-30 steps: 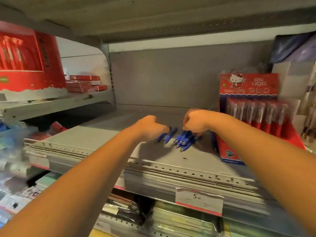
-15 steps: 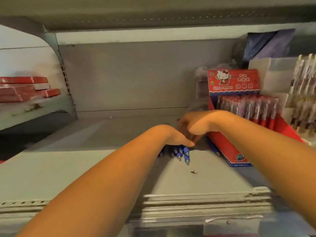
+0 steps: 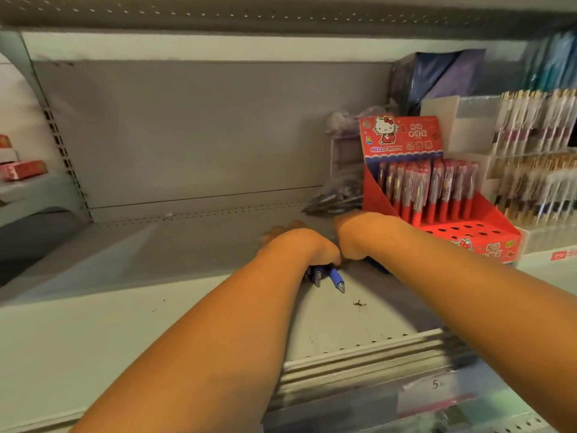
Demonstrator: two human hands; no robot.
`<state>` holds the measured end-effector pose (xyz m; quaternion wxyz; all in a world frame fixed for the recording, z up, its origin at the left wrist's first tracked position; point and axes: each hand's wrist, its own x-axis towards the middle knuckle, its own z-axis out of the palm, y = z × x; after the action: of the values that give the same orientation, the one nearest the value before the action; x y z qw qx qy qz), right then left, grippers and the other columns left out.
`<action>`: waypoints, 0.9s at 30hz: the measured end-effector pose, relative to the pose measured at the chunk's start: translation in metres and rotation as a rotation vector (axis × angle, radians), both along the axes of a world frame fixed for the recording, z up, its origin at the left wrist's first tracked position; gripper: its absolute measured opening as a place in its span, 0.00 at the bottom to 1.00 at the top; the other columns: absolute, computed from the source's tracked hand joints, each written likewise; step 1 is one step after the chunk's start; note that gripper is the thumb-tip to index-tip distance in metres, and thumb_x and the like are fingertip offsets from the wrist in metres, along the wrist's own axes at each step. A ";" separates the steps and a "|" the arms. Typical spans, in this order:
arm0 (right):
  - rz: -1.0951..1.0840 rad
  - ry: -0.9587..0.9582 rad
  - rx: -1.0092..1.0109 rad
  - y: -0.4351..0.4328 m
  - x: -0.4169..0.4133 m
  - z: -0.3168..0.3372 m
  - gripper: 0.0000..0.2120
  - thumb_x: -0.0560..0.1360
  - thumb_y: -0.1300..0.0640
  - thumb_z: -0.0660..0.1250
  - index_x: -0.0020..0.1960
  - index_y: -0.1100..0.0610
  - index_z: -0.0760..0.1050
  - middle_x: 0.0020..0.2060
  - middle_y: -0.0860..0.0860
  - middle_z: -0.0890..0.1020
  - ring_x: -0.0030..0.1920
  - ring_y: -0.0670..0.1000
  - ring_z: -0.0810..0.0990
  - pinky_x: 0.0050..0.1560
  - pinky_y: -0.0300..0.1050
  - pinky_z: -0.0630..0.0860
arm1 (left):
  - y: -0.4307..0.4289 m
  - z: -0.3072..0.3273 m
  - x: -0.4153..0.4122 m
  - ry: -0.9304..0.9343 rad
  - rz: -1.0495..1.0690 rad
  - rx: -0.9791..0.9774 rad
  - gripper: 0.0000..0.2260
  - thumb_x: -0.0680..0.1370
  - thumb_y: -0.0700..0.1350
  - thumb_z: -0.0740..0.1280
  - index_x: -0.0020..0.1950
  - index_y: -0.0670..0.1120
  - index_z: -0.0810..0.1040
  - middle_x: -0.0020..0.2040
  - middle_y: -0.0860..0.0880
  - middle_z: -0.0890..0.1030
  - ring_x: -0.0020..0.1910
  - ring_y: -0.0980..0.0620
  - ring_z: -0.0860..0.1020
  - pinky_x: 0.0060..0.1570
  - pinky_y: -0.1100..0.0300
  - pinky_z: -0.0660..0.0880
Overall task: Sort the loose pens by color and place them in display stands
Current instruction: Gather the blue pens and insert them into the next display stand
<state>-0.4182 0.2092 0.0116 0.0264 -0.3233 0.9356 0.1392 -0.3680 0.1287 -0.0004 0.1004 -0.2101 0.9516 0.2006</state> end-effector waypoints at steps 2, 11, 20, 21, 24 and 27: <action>0.013 -0.003 0.019 0.000 -0.001 -0.003 0.06 0.78 0.61 0.62 0.54 0.57 0.76 0.34 0.51 0.70 0.38 0.54 0.71 0.44 0.46 0.68 | 0.000 0.004 0.001 -0.022 0.004 0.022 0.17 0.77 0.46 0.64 0.29 0.43 0.71 0.14 0.50 0.69 0.16 0.54 0.69 0.18 0.69 0.63; 0.009 -0.178 -0.260 0.015 -0.011 0.003 0.07 0.75 0.60 0.65 0.39 0.59 0.71 0.33 0.56 0.73 0.29 0.52 0.69 0.28 0.42 0.65 | -0.008 0.003 0.005 -0.096 0.065 -0.075 0.28 0.74 0.42 0.65 0.75 0.45 0.67 0.69 0.43 0.75 0.49 0.45 0.79 0.44 0.57 0.76; 0.050 -0.363 -0.737 0.021 -0.011 0.012 0.10 0.74 0.61 0.63 0.35 0.63 0.72 0.18 0.54 0.73 0.27 0.55 0.74 0.32 0.45 0.73 | -0.008 0.005 0.006 -0.071 -0.001 -0.272 0.20 0.81 0.46 0.62 0.72 0.45 0.68 0.67 0.52 0.71 0.65 0.48 0.73 0.58 0.56 0.71; 0.055 -0.363 -0.768 0.021 -0.011 0.013 0.10 0.74 0.61 0.63 0.35 0.63 0.72 0.17 0.54 0.72 0.27 0.54 0.73 0.32 0.44 0.72 | -0.011 0.004 0.005 -0.055 0.029 -0.265 0.18 0.79 0.47 0.64 0.68 0.45 0.71 0.60 0.50 0.76 0.56 0.46 0.76 0.53 0.55 0.74; 0.113 -0.357 -0.869 0.025 -0.009 0.017 0.10 0.75 0.62 0.61 0.36 0.64 0.74 0.24 0.60 0.77 0.28 0.55 0.76 0.37 0.48 0.76 | -0.021 0.001 0.006 0.013 0.137 -0.176 0.10 0.74 0.44 0.67 0.52 0.40 0.74 0.41 0.42 0.79 0.36 0.47 0.76 0.37 0.59 0.74; 0.181 -0.414 -1.076 0.029 -0.004 0.019 0.08 0.77 0.65 0.59 0.46 0.69 0.75 0.33 0.65 0.80 0.37 0.63 0.82 0.44 0.60 0.81 | -0.031 0.001 0.010 0.160 0.201 0.087 0.07 0.67 0.38 0.65 0.44 0.40 0.75 0.29 0.42 0.82 0.27 0.46 0.78 0.30 0.61 0.75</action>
<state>-0.4224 0.2384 0.0307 0.0290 -0.3903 0.8188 -0.4201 -0.3580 0.0981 0.0010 0.0125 -0.2832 0.9212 0.2667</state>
